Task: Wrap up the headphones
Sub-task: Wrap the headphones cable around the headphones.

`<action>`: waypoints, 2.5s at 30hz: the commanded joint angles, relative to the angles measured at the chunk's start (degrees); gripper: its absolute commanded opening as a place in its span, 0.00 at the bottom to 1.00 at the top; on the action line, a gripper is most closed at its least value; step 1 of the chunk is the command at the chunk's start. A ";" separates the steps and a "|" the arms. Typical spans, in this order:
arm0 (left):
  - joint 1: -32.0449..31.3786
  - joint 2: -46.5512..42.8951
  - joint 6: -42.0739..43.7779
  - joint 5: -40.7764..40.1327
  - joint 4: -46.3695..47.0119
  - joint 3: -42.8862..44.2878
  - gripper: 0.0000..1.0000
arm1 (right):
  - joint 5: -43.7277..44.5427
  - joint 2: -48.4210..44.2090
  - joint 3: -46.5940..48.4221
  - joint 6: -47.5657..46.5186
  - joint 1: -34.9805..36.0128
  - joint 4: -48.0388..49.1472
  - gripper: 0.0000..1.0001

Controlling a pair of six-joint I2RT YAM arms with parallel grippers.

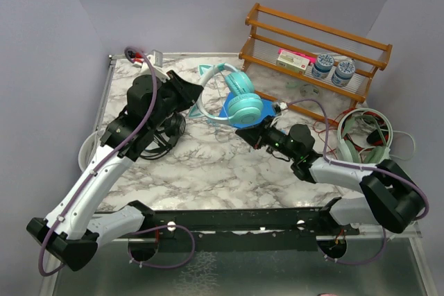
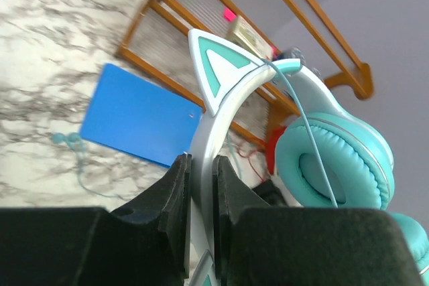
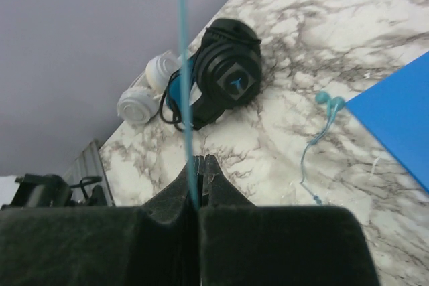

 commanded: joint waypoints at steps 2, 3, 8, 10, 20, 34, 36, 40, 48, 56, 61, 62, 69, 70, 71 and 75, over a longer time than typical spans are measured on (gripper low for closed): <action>0.22 -3.66 4.21 -13.10 -0.27 -0.77 0.00 | 12.76 -4.78 -0.62 -2.04 -0.03 -9.77 0.01; 0.22 -3.64 4.66 -13.45 -0.34 -0.82 0.00 | 14.29 -5.09 -0.79 -1.85 -0.03 -10.55 0.01; 0.22 -3.55 5.71 -13.64 -0.91 -0.22 0.00 | 20.84 -6.02 -0.50 -1.78 -0.03 -14.60 0.01; 0.22 -3.95 5.79 -13.96 -1.08 0.10 0.00 | 21.95 -5.55 0.40 -1.71 -0.04 -16.34 0.01; 0.27 -3.64 10.48 -10.31 -4.05 2.72 0.00 | 28.92 -5.66 3.91 -3.02 -2.97 -24.58 0.01; 0.22 -4.32 24.30 7.80 -13.43 1.51 0.00 | 21.38 -2.10 18.79 -5.10 -18.49 -37.20 0.01; 0.22 -3.55 25.83 10.81 -15.03 1.04 0.00 | 22.12 -1.01 21.21 -6.30 -19.62 -38.59 0.01; 0.22 -3.22 28.20 15.74 -16.76 -0.37 0.00 | 18.13 1.27 24.61 -4.53 -26.00 -40.24 0.01; 0.13 -4.02 29.82 20.64 -16.58 -2.32 0.00 | 15.36 3.44 26.06 -2.44 -30.31 -41.19 0.01; 0.13 -5.03 27.26 24.02 -15.67 1.29 0.00 | 11.66 6.52 21.99 0.29 -30.66 -39.24 0.01; 0.17 -4.85 24.42 29.06 -14.46 5.29 0.00 | 7.19 7.85 19.72 0.72 -30.65 -37.16 0.01; 0.14 -4.63 23.71 30.63 -14.17 6.13 0.00 | 6.68 7.88 19.48 0.60 -30.70 -37.17 0.01; 0.22 0.09 14.99 39.42 -11.44 13.57 0.00 | 3.56 7.05 16.31 -0.32 -30.62 -34.84 0.01; 0.22 1.23 13.31 41.52 -10.35 14.55 0.00 | 2.90 7.04 15.87 -0.31 -30.62 -34.25 0.01; 0.22 2.40 11.30 43.03 -9.08 15.39 0.00 | 2.30 7.17 15.48 -0.31 -30.62 -33.97 0.01; 1.21 10.36 -5.81 51.70 6.20 16.85 0.00 | 0.56 6.53 13.03 -0.81 -28.76 -32.25 0.01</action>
